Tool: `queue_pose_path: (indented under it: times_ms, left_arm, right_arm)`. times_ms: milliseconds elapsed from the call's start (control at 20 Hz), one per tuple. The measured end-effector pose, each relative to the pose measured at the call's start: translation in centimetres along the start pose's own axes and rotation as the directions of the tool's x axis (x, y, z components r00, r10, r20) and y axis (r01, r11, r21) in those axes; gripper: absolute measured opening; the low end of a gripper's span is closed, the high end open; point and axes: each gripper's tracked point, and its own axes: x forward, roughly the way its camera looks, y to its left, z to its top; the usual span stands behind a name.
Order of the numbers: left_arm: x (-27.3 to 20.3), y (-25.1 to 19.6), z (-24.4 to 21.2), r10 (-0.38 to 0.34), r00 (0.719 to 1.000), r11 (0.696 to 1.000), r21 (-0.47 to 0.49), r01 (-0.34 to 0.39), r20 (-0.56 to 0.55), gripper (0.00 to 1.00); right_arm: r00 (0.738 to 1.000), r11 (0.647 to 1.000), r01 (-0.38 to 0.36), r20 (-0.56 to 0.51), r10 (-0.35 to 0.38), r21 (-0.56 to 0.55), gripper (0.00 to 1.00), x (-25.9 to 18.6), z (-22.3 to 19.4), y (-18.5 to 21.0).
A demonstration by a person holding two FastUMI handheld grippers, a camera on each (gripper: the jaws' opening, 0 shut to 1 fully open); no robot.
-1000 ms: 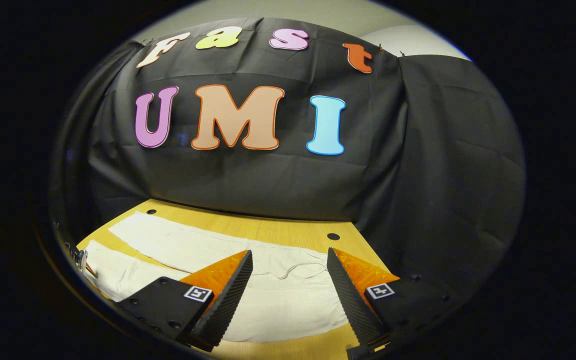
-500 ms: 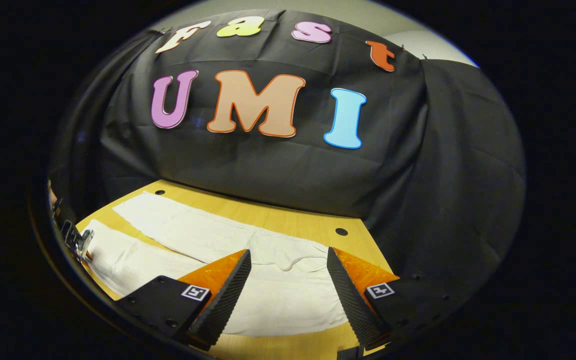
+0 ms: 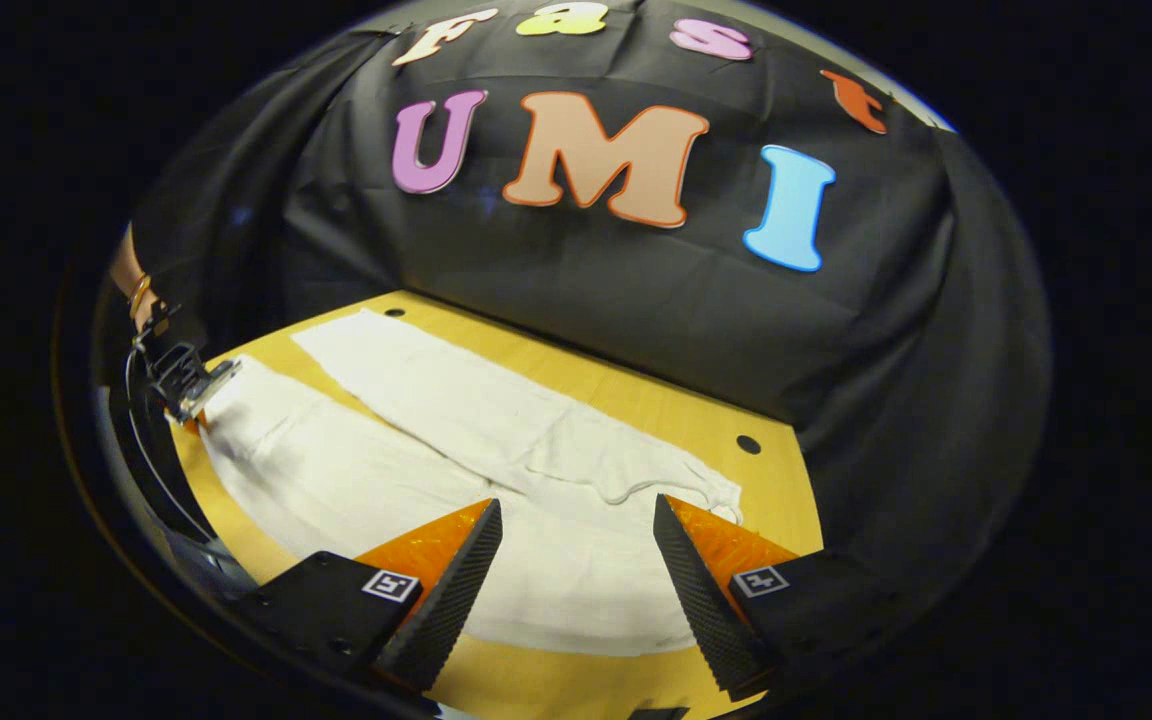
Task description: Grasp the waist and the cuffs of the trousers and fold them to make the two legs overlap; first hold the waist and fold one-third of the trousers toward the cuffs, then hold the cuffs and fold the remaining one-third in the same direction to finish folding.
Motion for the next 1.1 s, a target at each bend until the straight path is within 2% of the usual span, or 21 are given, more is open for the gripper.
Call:
queue_pose_path:
  times_ms: [100, 250, 350, 500, 650, 800, 1000, 1050, 1100]
  left_arm:
    - [0.1, 0.0, 0.0, 0.008, 1.0, 1.0, 0.01, -0.008, -0.004, 0.0]
    - [0.1, -0.1, 0.0, 0.025, 1.0, 1.0, -0.016, -0.025, -0.012, 0.0]
    - [0.1, -0.1, 0.0, 0.035, 0.999, 0.999, -0.014, -0.035, -0.015, 0.0]
    - [0.1, -0.2, 0.1, 0.035, 0.999, 0.999, -0.027, -0.035, -0.023, 0.0]
    - [0.2, -0.2, 0.1, 0.035, 0.999, 0.998, -0.049, -0.036, -0.022, 0.0]
    - [0.2, -0.2, 0.1, 0.042, 0.999, 0.998, -0.047, -0.043, -0.028, 0.0]
    - [0.2, -0.2, 0.2, 0.045, 0.997, 0.999, -0.028, -0.046, -0.056, 0.0]
    - [0.2, -0.2, 0.1, 0.046, 0.997, 0.999, -0.017, -0.047, -0.062, 0.0]
    - [0.3, -0.2, 0.1, 0.046, 0.997, 0.999, -0.006, -0.046, -0.066, 0.0]
  right_arm:
    - [0.994, 0.995, -0.08, -0.074, 0.076, -0.06, 0.99, 0.4, -2.5, 0.3]
    - [0.966, 0.969, -0.199, -0.194, 0.17, -0.144, 0.98, 1.1, -6.0, 0.6]
    - [0.933, 0.939, -0.289, -0.274, 0.232, -0.189, 0.98, 1.5, -8.1, 1.2]
    - [0.86, 0.876, -0.419, -0.415, 0.297, -0.24, 0.98, 2.2, -11.9, 1.7]
    - [0.784, 0.813, -0.512, -0.536, 0.312, -0.276, 0.98, 2.3, -15.5, 1.6]
    - [0.729, 0.767, -0.571, -0.61, 0.311, -0.292, 0.98, 2.3, -17.6, 1.7]
    - [0.676, 0.749, -0.609, -0.665, 0.318, -0.26, 0.98, 3.0, -18.8, 2.0]
    - [0.671, 0.75, -0.61, -0.669, 0.32, -0.254, 0.98, 3.1, -18.7, 2.2]
    - [0.664, 0.749, -0.615, -0.674, 0.324, -0.247, 0.94, 3.1, -18.8, 2.0]
